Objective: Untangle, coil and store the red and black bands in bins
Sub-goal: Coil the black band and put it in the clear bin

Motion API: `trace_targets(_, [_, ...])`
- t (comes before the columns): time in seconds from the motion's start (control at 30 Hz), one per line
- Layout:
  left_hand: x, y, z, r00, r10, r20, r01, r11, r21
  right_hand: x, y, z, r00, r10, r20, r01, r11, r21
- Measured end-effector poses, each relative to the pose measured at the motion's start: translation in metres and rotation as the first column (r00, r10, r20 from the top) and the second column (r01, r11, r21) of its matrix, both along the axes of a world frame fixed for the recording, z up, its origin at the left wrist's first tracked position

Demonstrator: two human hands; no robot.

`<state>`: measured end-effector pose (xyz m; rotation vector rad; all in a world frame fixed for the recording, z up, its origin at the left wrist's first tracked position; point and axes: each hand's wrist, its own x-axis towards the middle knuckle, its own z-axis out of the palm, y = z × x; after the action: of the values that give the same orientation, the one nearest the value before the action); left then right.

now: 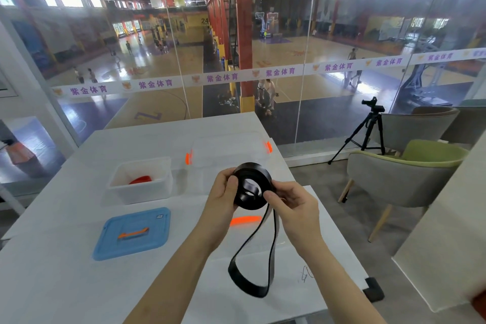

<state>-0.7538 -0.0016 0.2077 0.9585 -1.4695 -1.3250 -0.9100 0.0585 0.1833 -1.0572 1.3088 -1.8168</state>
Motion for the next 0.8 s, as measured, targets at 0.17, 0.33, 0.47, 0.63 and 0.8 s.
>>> trace_targets(0.17, [0.01,-0.007,0.006,0.887,-0.036,0.461,0.185,0.941,-0.283,-0.005,0.002,0.001,0.989,0.042,-0.139,-0.038,0.999,0.035])
trace_targets(0.33, [0.008,-0.007,0.013,0.725,0.01,0.689,0.346,0.86,-0.376,-0.008,0.006,0.006,0.941,0.09,-0.327,-0.084,0.996,0.033])
trace_targets(0.47, [0.007,-0.003,0.008,0.807,0.011,0.59,0.251,0.899,-0.36,-0.005,0.006,0.007,0.962,0.083,-0.258,-0.076,0.996,0.035])
trace_targets(0.63, [-0.001,0.002,0.008,0.984,0.143,0.105,-0.124,0.978,-0.167,0.0,0.006,0.001,0.989,0.065,-0.13,-0.067,0.998,-0.016])
trace_targets(0.8, [-0.005,0.001,0.006,0.95,0.092,-0.297,-0.031,0.979,0.202,0.013,0.005,-0.001,0.998,0.03,-0.048,-0.033,0.998,-0.06])
